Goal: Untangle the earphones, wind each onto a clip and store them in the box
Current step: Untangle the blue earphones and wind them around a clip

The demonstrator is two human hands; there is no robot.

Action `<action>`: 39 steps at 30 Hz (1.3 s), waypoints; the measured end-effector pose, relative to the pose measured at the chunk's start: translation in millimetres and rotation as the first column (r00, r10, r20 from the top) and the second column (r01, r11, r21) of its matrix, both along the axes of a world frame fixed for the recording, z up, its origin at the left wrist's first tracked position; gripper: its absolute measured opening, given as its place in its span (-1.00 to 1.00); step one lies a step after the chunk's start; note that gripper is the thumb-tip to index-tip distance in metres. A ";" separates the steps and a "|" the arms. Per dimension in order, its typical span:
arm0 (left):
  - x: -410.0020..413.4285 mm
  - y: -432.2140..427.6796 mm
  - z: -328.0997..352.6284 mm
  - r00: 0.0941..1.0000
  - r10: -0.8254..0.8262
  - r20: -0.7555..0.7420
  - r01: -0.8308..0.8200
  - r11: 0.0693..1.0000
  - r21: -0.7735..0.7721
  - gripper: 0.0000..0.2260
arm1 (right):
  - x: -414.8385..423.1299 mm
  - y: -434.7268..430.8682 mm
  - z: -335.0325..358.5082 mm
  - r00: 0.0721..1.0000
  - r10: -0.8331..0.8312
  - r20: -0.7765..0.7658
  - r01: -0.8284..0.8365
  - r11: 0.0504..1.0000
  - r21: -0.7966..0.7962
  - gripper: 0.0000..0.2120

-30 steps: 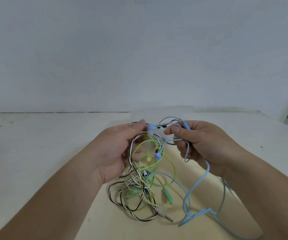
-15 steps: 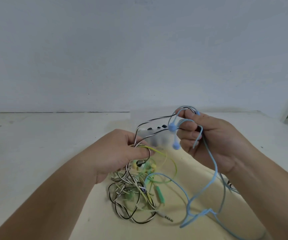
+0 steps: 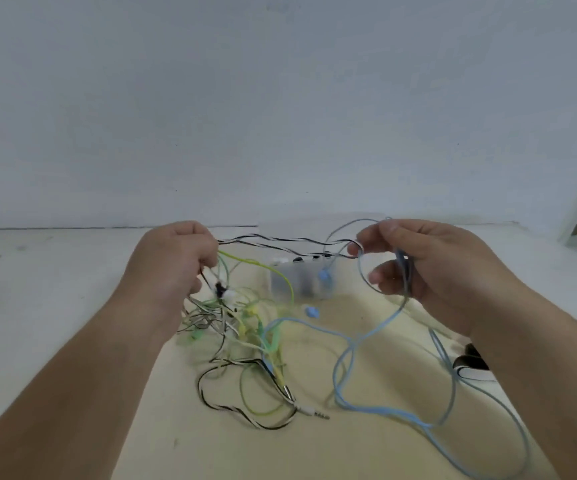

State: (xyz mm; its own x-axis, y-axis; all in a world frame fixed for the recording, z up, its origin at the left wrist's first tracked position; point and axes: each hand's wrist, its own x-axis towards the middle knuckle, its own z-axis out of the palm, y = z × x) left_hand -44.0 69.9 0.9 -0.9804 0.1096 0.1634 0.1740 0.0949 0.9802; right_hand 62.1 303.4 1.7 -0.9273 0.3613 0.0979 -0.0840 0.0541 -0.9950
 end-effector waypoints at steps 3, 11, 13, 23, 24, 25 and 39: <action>-5.4 -6.2 -2.0 0.990 0.138 0.008 -0.138 0.990 0.007 -0.92 | -0.5 3.2 3.3 0.996 -0.091 -0.016 0.090 0.994 -0.057 -0.69; -26.9 -20.2 -16.5 0.906 0.416 -0.084 -0.418 0.839 -0.350 -0.89 | 2.0 20.1 16.4 0.957 -0.143 -0.252 0.004 0.875 -0.484 -0.65; -23.0 -16.6 -16.3 0.906 0.408 -0.114 -0.407 0.767 -0.495 -0.76 | 3.0 18.3 16.2 0.959 -0.115 -0.259 0.002 0.916 -0.401 -0.64; 46.6 29.8 -6.5 0.762 -0.337 -0.554 0.048 0.881 -0.470 -0.67 | 13.1 -2.1 12.9 0.988 -0.002 -0.157 0.073 0.890 0.450 -0.68; 48.1 33.2 -11.0 0.792 -0.408 -0.454 0.146 0.849 -0.507 -0.71 | 13.0 -2.1 12.0 0.987 0.057 -0.151 0.000 0.935 0.354 -0.65; 47.4 34.9 -15.4 0.811 -0.459 -0.364 0.202 0.802 -0.562 -0.74 | 12.4 -1.2 10.8 0.984 0.100 -0.147 -0.062 0.968 0.243 -0.65; 8.3 7.0 -21.4 0.899 -0.423 -0.116 0.138 0.524 -0.841 -0.80 | 5.2 7.6 3.3 0.991 0.111 0.068 -0.123 0.970 0.210 -0.76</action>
State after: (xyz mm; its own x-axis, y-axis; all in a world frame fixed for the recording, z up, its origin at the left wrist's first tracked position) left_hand -35.8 76.9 -20.5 -0.7977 0.5932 0.1080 0.5777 0.7006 0.4187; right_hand 67.3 311.0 5.0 -0.9680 0.2263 0.1082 -0.0474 0.2586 -0.9648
